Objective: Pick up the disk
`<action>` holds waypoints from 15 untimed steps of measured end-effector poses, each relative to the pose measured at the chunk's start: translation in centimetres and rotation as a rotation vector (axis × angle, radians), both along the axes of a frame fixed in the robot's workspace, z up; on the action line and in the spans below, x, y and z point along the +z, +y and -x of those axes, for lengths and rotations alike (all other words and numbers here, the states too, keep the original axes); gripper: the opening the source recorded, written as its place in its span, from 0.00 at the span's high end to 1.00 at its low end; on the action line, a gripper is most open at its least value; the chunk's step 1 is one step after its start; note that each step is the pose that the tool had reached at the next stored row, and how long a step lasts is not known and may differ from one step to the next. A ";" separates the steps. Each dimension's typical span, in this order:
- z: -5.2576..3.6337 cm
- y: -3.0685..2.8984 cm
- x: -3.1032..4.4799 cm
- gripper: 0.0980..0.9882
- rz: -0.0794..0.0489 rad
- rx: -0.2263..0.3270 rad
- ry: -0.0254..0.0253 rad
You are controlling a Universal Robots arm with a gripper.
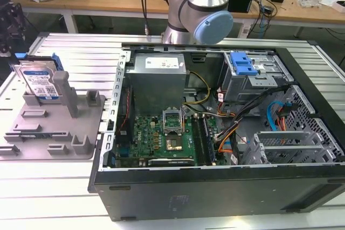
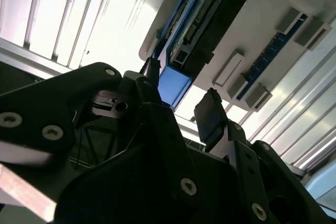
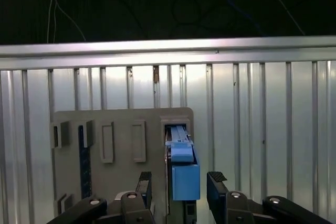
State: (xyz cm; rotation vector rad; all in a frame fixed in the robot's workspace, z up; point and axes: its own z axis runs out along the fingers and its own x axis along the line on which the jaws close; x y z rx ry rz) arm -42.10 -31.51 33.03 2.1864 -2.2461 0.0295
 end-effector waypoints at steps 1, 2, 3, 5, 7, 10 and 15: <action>0.00 0.00 -0.13 0.50 0.000 0.000 0.0000; -0.01 0.00 -0.31 0.50 0.000 0.000 -0.0001; -0.01 -0.01 -0.47 0.50 0.000 0.001 0.0000; -0.01 -0.01 -0.67 0.50 0.001 0.002 0.0000; -0.01 0.02 -0.80 0.50 0.001 0.009 0.0001; 0.00 0.10 -0.93 0.50 0.001 0.023 0.0000; 0.06 0.16 -1.20 0.50 0.001 0.037 0.0000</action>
